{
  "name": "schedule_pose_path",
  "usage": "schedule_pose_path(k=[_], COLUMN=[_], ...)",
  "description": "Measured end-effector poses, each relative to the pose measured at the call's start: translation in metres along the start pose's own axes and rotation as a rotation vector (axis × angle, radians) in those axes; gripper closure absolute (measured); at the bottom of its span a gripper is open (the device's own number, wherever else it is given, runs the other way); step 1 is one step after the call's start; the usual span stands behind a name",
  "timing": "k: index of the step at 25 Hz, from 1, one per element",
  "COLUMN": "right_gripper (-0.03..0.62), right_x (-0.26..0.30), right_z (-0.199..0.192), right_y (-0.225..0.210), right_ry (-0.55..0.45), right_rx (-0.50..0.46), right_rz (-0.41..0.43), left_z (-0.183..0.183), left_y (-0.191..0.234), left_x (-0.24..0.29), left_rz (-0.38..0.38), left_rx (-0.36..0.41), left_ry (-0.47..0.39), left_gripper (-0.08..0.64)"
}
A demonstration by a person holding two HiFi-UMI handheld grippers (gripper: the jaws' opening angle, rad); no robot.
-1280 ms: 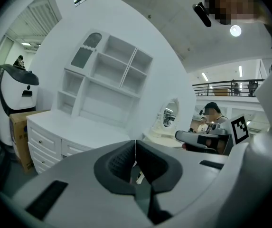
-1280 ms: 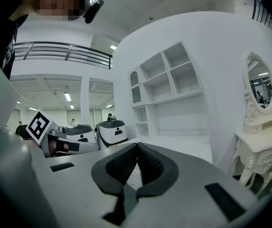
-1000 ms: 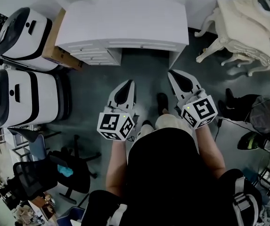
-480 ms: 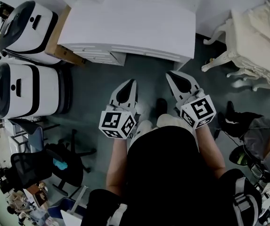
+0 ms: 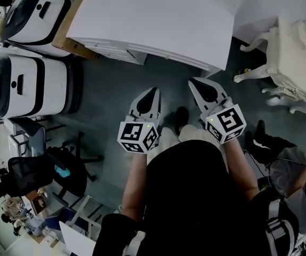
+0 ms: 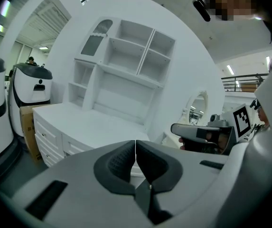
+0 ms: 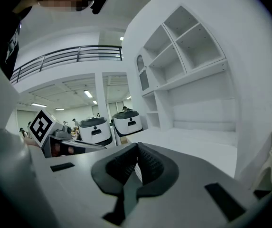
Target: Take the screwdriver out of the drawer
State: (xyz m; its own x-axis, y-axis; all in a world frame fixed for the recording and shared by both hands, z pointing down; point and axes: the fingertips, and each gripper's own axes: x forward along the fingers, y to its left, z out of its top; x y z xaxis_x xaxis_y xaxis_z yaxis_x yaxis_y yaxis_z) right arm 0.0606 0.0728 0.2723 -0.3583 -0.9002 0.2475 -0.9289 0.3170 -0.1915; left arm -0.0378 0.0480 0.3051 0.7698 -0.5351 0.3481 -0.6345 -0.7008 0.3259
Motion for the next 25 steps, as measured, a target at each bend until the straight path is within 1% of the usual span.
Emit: schedule_pose_path(k=[4,10,14,19,25], right_gripper=[0.575,0.575,0.575,0.575,0.575], right_x=[0.013,0.033,0.046,0.062,0.077], right_z=[-0.007,-0.028,-0.042,-0.047,-0.059], right_y=[-0.01,-0.008,-0.013,-0.026,-0.043], right_ry=[0.029,0.06,0.075,0.085,0.123], right_rx=[0.008,0.024,0.034,0.035,0.04], right_rz=[0.019,0.03,0.01,-0.018,-0.065], left_z=[-0.008,-0.028,-0.037,-0.044,-0.061], left_y=[0.005,0.022,0.033,0.047,0.065], left_x=[0.013,0.025,0.041,0.073,0.11], left_rz=[0.008,0.0,-0.027,-0.058,-0.088], left_rx=[-0.004,-0.008,-0.009,0.001,0.006], left_ry=[0.032,0.075,0.098,0.13,0.185], left_gripper=[0.537,0.537,0.537,0.537,0.535])
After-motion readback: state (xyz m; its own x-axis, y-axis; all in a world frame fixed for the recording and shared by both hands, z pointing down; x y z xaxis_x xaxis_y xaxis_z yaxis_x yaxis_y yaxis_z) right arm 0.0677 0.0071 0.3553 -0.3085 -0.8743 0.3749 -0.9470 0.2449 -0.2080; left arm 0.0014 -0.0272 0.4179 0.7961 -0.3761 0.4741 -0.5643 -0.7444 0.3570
